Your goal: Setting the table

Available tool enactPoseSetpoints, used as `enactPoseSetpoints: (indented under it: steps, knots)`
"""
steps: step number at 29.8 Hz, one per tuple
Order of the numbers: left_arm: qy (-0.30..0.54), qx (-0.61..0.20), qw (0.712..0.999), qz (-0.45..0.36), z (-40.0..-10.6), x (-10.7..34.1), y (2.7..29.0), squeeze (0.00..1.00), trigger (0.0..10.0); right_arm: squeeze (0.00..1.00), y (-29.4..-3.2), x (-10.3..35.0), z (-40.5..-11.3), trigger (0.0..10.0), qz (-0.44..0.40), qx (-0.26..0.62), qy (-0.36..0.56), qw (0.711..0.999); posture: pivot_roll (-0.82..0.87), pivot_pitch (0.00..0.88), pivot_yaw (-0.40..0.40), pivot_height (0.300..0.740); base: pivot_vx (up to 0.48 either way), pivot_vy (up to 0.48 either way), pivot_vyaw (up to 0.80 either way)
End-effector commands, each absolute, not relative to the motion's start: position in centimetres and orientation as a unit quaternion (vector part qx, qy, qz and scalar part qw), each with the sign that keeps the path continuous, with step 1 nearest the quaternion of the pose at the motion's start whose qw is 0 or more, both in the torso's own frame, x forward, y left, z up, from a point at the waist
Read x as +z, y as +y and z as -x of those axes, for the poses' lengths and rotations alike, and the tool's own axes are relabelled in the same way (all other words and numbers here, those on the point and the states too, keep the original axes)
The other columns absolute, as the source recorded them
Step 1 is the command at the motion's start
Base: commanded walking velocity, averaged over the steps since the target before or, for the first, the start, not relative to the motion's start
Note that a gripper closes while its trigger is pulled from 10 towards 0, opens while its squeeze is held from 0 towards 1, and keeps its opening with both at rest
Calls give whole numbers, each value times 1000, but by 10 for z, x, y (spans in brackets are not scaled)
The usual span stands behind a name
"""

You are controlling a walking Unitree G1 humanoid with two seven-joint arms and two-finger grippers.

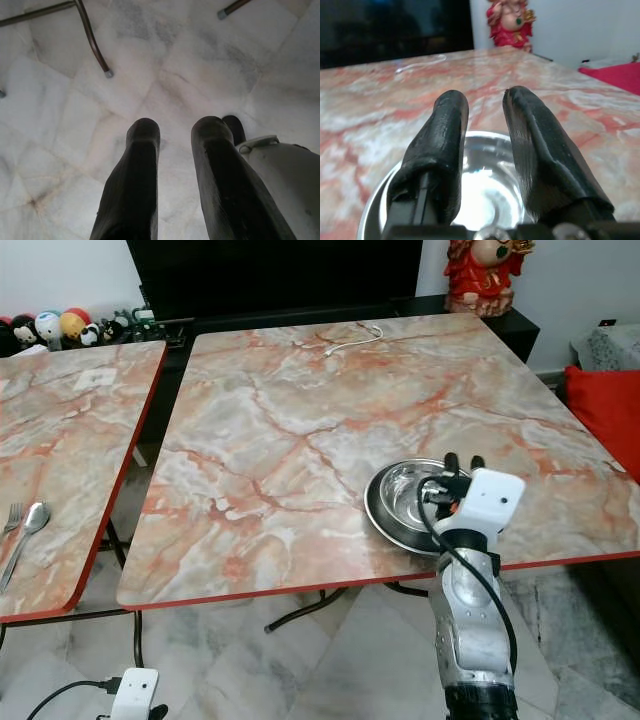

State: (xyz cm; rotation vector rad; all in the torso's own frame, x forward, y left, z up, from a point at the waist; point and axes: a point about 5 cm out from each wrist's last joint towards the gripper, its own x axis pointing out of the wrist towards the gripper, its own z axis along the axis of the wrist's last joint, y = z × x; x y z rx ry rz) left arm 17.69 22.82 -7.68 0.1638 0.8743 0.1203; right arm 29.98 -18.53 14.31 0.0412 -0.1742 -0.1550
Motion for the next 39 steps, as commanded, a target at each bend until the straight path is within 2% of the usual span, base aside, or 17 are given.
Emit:
enactPoseSetpoints:
  steps: [1,10,29,35,39]
  knots:
    - [429,65,898,-75,-171,-79,231,0,10000,0,-180,144,-296,10000,-4,-54,-90,995,-121,27,34,740,0,0,0]
    - [429,68,898,-75,-171,-79,233,0,10000,0,-170,146,-297,10000,-27,-42,-105,993,-105,0,36,740,0,331,626]
    - [420,79,901,-73,-176,-76,235,0,10000,0,-155,152,-311,10000,-55,-18,-108,992,-74,12,25,740,0,480,0]
    - [421,85,900,-70,-174,-76,236,0,10000,0,-149,154,-313,10000,-59,-6,-114,992,-69,32,24,740,0,480,767]
    - [423,86,899,-69,-172,-77,236,0,10000,0,-149,153,-315,10000,-69,-9,-109,992,-71,41,25,740,0,480,0]
